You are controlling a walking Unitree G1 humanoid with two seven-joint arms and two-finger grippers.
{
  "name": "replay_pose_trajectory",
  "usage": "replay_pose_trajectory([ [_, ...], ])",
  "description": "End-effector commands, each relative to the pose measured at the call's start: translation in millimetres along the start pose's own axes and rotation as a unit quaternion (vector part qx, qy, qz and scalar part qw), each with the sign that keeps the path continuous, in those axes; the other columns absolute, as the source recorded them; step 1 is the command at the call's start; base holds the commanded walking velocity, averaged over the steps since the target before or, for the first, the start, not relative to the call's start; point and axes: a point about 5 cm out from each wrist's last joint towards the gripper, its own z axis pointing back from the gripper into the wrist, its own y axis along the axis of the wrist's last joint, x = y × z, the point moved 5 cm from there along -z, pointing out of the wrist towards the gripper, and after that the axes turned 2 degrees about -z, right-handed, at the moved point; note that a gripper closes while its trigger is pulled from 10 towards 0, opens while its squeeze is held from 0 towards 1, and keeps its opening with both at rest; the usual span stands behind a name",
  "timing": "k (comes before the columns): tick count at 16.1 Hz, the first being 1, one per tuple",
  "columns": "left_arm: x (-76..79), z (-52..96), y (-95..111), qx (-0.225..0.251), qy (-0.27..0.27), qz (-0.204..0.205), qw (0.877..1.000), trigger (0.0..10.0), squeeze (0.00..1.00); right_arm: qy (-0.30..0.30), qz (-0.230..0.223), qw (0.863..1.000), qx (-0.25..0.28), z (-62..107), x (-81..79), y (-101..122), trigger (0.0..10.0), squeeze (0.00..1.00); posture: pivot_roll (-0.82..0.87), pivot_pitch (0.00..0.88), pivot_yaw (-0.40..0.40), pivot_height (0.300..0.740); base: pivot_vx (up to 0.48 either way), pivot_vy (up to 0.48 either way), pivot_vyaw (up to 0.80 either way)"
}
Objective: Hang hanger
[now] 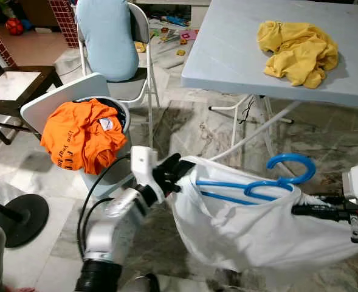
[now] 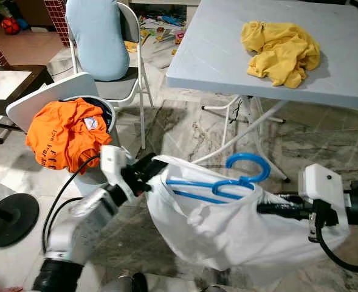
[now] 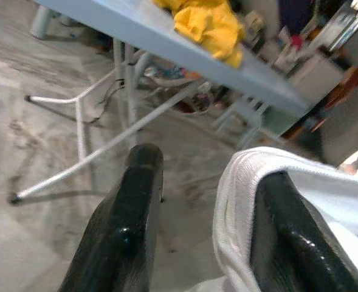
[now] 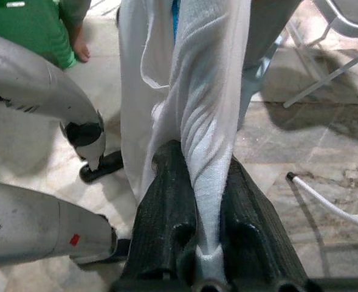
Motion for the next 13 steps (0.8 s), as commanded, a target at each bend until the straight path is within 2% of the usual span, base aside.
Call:
replay_pose_trajectory([
  [1,3.3,4.6,-6,-0.010,-0.009,0.036,0.999,10.0,1.00,-0.018,0.035,0.999,0.028,3.4,6.5,19,10.0,0.00,-0.11,0.141,0.035,0.740,0.000,0.000,0.00],
  [2,8.4,5.2,-2,-0.003,-0.020,0.072,0.997,10.0,1.00,-0.022,0.036,0.999,0.020,2.3,7.8,16,10.0,0.00,-0.11,0.141,0.035,0.740,0.000,0.000,0.00],
  [3,10.2,5.6,-1,0.000,-0.025,0.088,0.996,10.0,1.00,-0.025,0.036,0.999,0.017,2.1,8.5,15,10.0,0.00,-0.11,0.141,0.035,0.740,0.000,0.000,0.00],
  [4,16.5,10.7,11,0.021,-0.052,0.164,0.985,10.0,1.00,-0.038,0.044,0.998,-0.009,1.9,13.2,4,10.0,0.00,-0.11,0.142,0.031,0.740,0.000,0.000,0.00],
  [5,20.6,14.3,16,0.024,-0.070,0.181,0.981,10.0,1.00,-0.046,0.052,0.997,-0.029,1.3,16.5,-3,10.0,0.00,-0.11,0.142,0.030,0.740,0.000,0.000,0.00],
  [7,24.7,17.2,24,0.030,-0.082,0.193,0.977,10.0,1.00,-0.063,0.068,0.994,-0.054,0.4,23.2,-10,10.0,0.00,-0.10,0.141,0.028,0.740,0.000,0.000,0.00],
  [10,29.6,19.4,32,0.027,-0.095,0.190,0.977,10.0,1.00,-0.092,0.082,0.990,-0.067,-2.0,34.4,-13,10.0,0.00,-0.10,0.140,0.024,0.740,0.000,0.000,0.00],
  [11,36.8,21.3,34,0.021,-0.115,0.190,0.975,10.0,1.00,-0.111,0.091,0.987,-0.071,-3.2,42.2,-14,10.0,0.00,-0.10,0.139,0.022,0.740,0.000,0.000,0.00],
  [13,36.9,21.8,24,0.003,-0.101,0.172,0.980,10.0,1.00,-0.104,0.093,0.987,-0.073,-3.4,41.2,-14,10.0,0.00,-0.10,0.139,0.021,0.740,0.000,0.000,0.00],
])
